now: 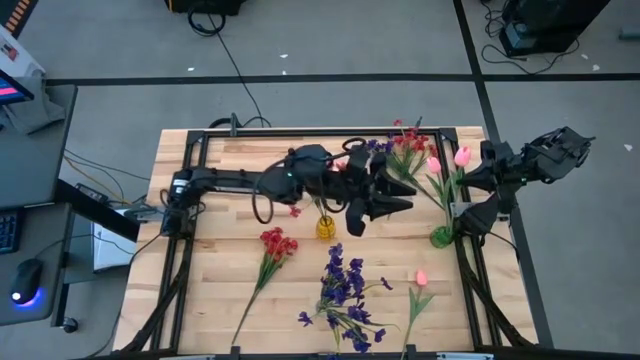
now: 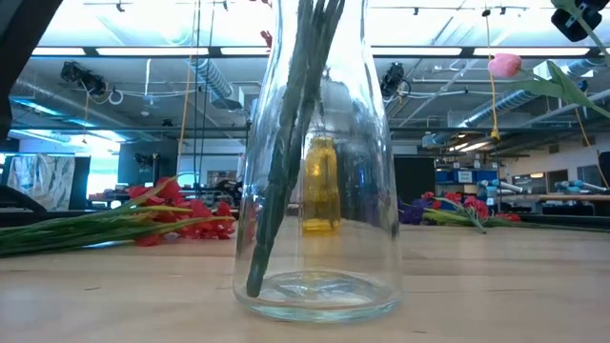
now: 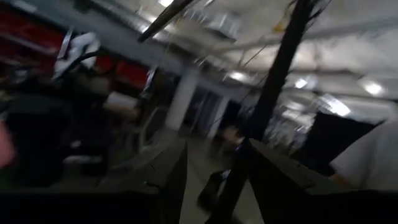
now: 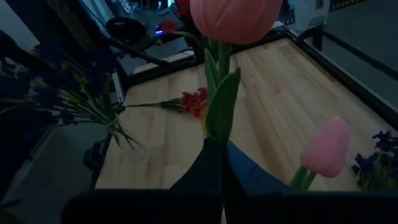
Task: Sort flowers into vase by color
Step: Put the bottom left pink tulip into the green vase
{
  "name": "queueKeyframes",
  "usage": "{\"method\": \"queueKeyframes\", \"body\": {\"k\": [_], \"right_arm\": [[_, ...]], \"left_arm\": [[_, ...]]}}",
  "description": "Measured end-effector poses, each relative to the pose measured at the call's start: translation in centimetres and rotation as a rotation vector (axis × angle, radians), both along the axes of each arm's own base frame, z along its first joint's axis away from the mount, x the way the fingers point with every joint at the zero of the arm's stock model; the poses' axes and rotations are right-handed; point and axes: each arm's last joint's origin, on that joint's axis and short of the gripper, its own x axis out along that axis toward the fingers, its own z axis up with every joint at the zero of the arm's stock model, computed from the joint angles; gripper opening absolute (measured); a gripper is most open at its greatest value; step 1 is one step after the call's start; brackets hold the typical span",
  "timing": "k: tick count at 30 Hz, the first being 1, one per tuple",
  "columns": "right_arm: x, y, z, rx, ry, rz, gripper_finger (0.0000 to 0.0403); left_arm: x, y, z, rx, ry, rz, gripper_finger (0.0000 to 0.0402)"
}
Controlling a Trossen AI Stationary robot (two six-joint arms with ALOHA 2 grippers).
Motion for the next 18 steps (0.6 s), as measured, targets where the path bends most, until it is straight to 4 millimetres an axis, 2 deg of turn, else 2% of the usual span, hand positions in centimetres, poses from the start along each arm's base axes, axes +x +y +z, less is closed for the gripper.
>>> {"method": "queueKeyframes", "body": {"k": [5, 18], "right_arm": [[0.00, -0.02, 0.02, -0.011, -0.003, -0.004, 0.0000], [-0.09, -0.08, -0.38, -0.057, 0.032, 0.011, 0.0000]], "left_arm": [[-0.52, 0.12, -0.23, 0.025, 0.129, 0.036, 0.0168], [-0.44, -0.17, -0.89, 0.029, 0.202, 0.043, 0.0168]]}}
